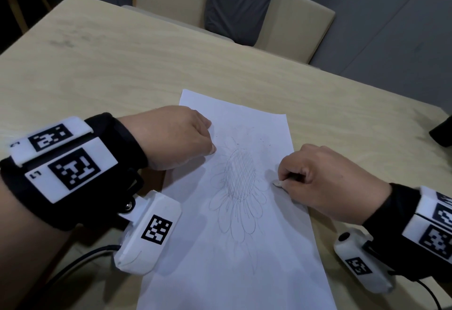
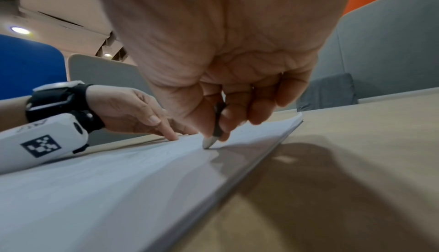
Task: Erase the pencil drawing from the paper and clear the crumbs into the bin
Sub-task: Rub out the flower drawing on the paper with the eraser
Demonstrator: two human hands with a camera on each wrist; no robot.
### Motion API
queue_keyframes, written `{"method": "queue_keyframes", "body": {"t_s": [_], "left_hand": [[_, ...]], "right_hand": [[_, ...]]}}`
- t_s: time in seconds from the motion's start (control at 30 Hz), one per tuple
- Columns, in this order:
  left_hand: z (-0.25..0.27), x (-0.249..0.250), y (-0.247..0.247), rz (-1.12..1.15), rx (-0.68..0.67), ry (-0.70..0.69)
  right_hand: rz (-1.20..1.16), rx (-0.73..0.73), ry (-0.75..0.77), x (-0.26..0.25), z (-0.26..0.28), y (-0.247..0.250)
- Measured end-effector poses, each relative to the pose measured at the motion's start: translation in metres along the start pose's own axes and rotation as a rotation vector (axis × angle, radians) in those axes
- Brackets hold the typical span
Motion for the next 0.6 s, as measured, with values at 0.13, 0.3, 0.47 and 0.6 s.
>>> {"method": "queue_keyframes", "body": {"t_s": [0.13, 0.3, 0.47, 0.6], "left_hand": [[-0.001, 0.000, 0.000, -0.001, 0.000, 0.008], [-0.002, 0.000, -0.001, -0.017, 0.017, -0.003], [-0.001, 0.001, 0.000, -0.022, 0.007, -0.008], [-0.002, 0.000, 0.000, -0.021, 0.021, -0.012]], "right_hand": [[-0.008, 0.057, 0.005, 0.002, -0.006, 0.000], [-0.005, 0.004, 0.016, 0.000, 0.003, -0.001], [0.000, 0.060, -0.008, 0.003, -0.002, -0.001], [0.003, 0.011, 0.002, -0.002, 0.004, -0.002]]}}
Point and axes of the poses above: each hand's wrist, its own z-axis away from the middle knuckle, its own y-axis out of the back of the hand, x = y × z, the point moved 2 cm from there along -z, towards the middle knuckle, and after that the axes turned 4 degrees about -x, right-handed, at the moved point
